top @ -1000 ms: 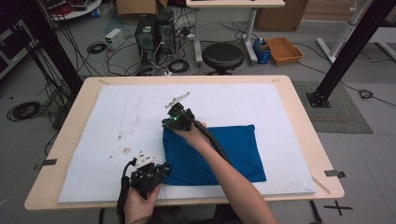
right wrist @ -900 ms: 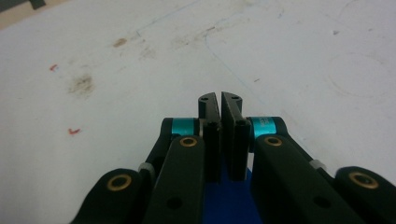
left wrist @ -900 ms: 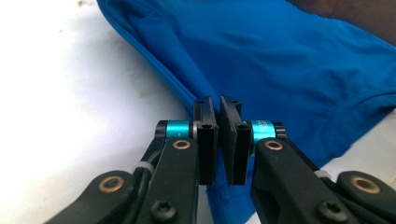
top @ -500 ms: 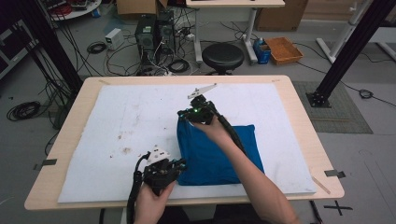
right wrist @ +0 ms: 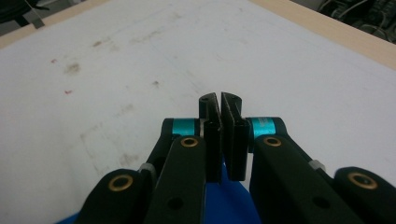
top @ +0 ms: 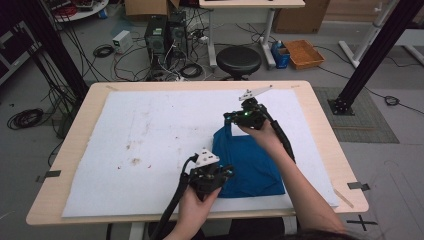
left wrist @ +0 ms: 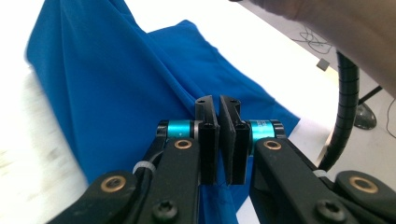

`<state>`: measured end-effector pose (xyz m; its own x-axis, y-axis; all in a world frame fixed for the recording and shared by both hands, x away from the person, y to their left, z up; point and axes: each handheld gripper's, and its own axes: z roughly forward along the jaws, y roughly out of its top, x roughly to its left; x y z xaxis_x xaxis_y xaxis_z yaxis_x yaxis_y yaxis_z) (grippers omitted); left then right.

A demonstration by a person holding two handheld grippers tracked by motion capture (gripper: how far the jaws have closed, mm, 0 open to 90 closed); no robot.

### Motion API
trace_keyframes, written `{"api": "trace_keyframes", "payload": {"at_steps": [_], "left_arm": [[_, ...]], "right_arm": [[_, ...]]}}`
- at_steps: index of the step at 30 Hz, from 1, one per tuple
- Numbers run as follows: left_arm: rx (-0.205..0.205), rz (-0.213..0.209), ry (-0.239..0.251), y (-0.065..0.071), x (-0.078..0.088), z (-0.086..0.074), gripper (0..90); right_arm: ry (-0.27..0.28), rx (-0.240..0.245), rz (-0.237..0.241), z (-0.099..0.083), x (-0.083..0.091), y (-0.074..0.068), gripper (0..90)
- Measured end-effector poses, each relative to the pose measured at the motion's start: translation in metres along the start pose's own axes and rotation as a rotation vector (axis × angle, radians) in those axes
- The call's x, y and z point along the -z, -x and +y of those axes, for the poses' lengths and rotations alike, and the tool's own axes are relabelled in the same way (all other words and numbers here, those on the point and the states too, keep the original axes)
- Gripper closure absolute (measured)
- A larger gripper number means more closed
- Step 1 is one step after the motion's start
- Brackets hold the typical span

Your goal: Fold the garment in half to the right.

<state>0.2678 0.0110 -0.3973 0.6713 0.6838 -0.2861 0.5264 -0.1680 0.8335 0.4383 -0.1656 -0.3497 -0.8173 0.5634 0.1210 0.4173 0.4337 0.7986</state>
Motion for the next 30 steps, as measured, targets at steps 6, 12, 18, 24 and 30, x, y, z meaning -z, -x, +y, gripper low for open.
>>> {"api": "trace_keyframes", "payload": {"at_steps": [6, 12, 18, 24, 30], "left_arm": [[-0.012, -0.044, -0.018, 0.016, -0.032, 0.004, 85.9], [-0.011, -0.075, -0.039, 0.032, -0.063, 0.008, 85.9], [0.012, -0.086, -0.054, 0.041, -0.087, 0.008, 85.9], [0.026, -0.077, -0.062, 0.048, -0.107, 0.007, 85.7], [0.027, -0.166, -0.032, 0.052, -0.115, 0.008, 60.7]], "right_arm": [[-0.038, 0.015, -0.035, -0.015, 0.027, 0.023, 88.0], [-0.087, 0.028, -0.08, -0.035, 0.046, 0.048, 88.0], [-0.11, -0.003, -0.114, -0.054, 0.05, 0.065, 88.0], [-0.165, -0.003, -0.156, -0.062, 0.047, 0.075, 88.0], [-0.21, 0.013, -0.229, -0.066, 0.041, 0.079, 86.9]]}}
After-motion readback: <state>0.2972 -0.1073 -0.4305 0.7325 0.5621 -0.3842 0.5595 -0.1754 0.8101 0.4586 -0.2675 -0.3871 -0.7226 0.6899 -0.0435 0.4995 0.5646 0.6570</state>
